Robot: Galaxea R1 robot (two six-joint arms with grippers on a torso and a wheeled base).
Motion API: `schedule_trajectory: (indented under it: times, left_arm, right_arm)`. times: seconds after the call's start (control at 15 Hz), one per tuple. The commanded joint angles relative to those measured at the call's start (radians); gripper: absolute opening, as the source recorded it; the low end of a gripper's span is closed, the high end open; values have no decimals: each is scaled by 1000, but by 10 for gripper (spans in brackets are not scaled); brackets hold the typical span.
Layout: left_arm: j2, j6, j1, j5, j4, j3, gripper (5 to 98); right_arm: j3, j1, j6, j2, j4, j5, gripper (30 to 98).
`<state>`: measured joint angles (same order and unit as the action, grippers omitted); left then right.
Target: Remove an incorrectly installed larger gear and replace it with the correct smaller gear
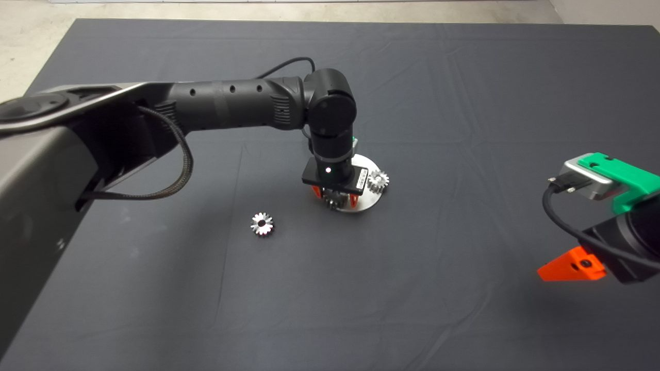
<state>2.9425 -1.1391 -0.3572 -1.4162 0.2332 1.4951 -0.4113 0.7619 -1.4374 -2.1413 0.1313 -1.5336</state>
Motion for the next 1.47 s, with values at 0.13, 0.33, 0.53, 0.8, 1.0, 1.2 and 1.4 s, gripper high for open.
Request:
schedule_trajectory:
  times: [0.13, 0.33, 0.53, 0.8, 1.0, 1.2, 1.4]
  left_arm:
    - [5, -5, -10, 20, 0, 2, 603]
    - [5, -10, -11, 33, 0, 14, 603]
    - [5, -9, -9, 42, -2, 14, 568]
    - [5, -8, -9, 43, -2, 14, 545]
    - [5, -8, -9, 43, -2, 14, 517]
    - [5, -8, -11, 42, -2, 14, 506]
    - [5, -5, -9, 42, -2, 9, 487]
  right_arm:
    - [5, 13, -3, 0, 34, -109, 977]
    - [5, 14, -3, 2, 34, -109, 977]
    - [5, 14, -3, 2, 34, -109, 977]
    - [5, 14, -3, 2, 34, -109, 977]
    - [5, 13, -3, 2, 34, -109, 977]
    - [5, 13, -3, 2, 34, -109, 977]
    - [5, 14, -3, 2, 34, -109, 977]
